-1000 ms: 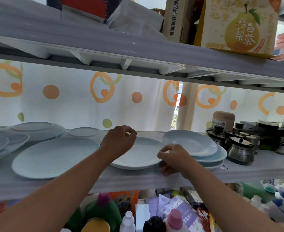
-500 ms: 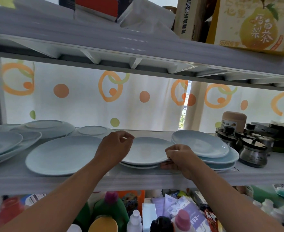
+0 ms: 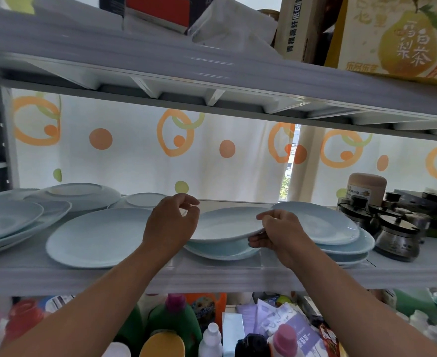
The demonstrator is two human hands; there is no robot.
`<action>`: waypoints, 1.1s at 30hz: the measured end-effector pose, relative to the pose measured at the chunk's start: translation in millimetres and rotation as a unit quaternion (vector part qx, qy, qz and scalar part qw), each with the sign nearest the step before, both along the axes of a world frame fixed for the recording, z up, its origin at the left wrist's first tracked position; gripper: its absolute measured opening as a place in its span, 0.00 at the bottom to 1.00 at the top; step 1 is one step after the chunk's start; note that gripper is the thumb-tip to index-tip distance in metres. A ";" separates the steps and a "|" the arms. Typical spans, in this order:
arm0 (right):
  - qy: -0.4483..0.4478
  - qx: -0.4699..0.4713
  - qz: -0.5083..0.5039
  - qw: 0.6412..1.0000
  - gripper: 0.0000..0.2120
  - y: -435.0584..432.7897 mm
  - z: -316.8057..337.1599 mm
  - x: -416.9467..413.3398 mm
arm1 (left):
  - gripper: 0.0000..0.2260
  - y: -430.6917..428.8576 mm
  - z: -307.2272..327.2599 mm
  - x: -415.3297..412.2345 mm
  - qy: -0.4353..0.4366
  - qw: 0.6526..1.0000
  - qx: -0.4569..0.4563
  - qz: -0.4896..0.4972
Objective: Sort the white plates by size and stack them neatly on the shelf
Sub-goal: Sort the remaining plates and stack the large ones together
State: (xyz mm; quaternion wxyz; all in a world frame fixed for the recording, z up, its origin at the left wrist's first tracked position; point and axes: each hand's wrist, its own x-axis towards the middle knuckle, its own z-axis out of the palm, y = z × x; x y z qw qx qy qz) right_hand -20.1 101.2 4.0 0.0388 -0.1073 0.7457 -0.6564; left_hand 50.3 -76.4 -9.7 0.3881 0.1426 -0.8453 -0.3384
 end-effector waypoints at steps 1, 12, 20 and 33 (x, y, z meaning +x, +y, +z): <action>0.017 0.007 -0.005 1.000 0.11 -1.3 -0.1 -0.1 | 0.08 -0.6 -0.5 0.5 0.004 1.000 0.000 0.003; 0.138 -0.037 -0.066 0.988 0.12 -23.3 4.9 14.4 | 0.27 -19.6 -1.5 0.5 -0.095 0.984 0.151 0.006; 0.085 -0.125 -0.025 0.988 0.14 -60.0 -2.6 26.1 | 0.12 -23.8 5.1 22.1 -0.045 0.911 0.386 -0.141; 0.005 -0.201 0.162 0.966 0.10 -133.7 -9.1 65.3 | 0.14 -84.0 3.1 76.0 0.159 0.888 0.432 -0.003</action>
